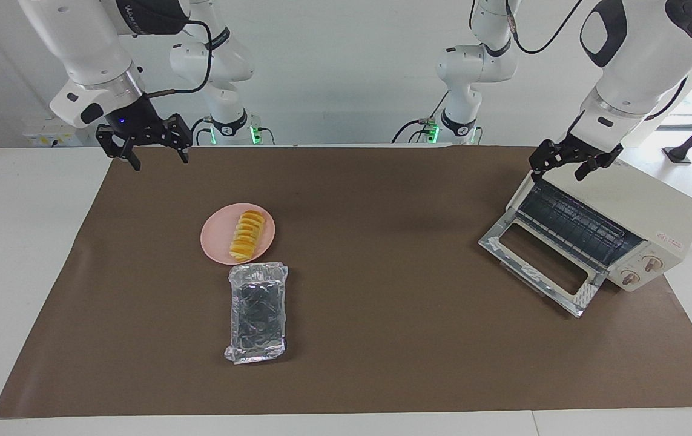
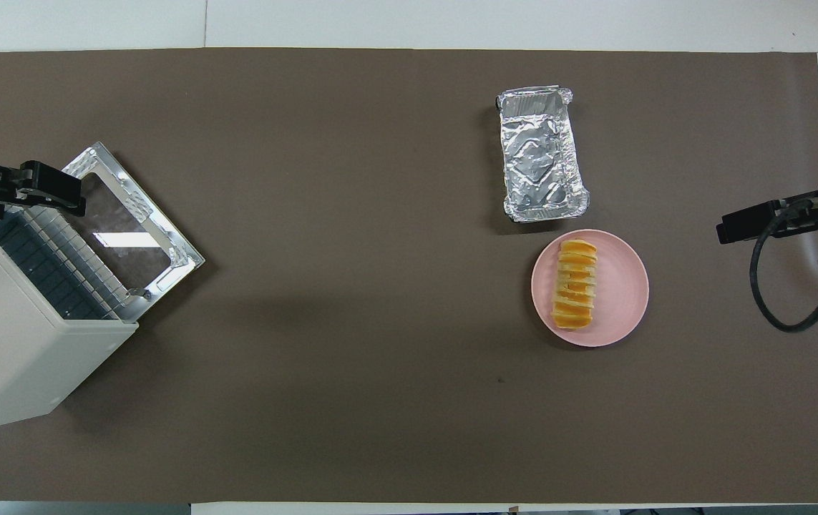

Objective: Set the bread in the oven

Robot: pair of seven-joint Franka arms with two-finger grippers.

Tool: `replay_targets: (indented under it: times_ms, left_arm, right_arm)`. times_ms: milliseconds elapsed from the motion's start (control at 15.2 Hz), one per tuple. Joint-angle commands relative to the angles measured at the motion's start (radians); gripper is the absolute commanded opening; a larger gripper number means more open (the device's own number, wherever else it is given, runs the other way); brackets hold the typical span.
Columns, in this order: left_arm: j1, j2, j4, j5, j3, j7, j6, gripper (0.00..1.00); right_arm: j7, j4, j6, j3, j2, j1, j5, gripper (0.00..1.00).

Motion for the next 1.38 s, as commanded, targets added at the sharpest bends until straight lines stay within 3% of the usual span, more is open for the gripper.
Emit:
replay_targets:
  times_ms: [0, 789, 987, 1316]
  left_arm:
    - [0.001, -0.029, -0.031, -0.009, 0.003, 0.000, 0.011, 1.00]
    - [-0.001, -0.029, -0.032, -0.009, 0.003, 0.000, 0.011, 1.00]
    - [-0.001, -0.029, -0.031, -0.009, 0.003, 0.000, 0.011, 1.00]
    - [-0.001, -0.029, -0.032, -0.009, 0.003, 0.000, 0.011, 1.00]
  right_arm:
    - [0.016, -0.012, 0.011, 0.008, -0.005, -0.004, -0.017, 1.00]
    - [0.007, -0.029, 0.022, 0.010, -0.013, -0.003, -0.015, 1.00]
    - [0.021, -0.115, 0.055, 0.033, -0.054, 0.040, -0.012, 1.00]
    - [0.018, -0.377, 0.109, 0.034, -0.184, 0.077, -0.012, 1.00]
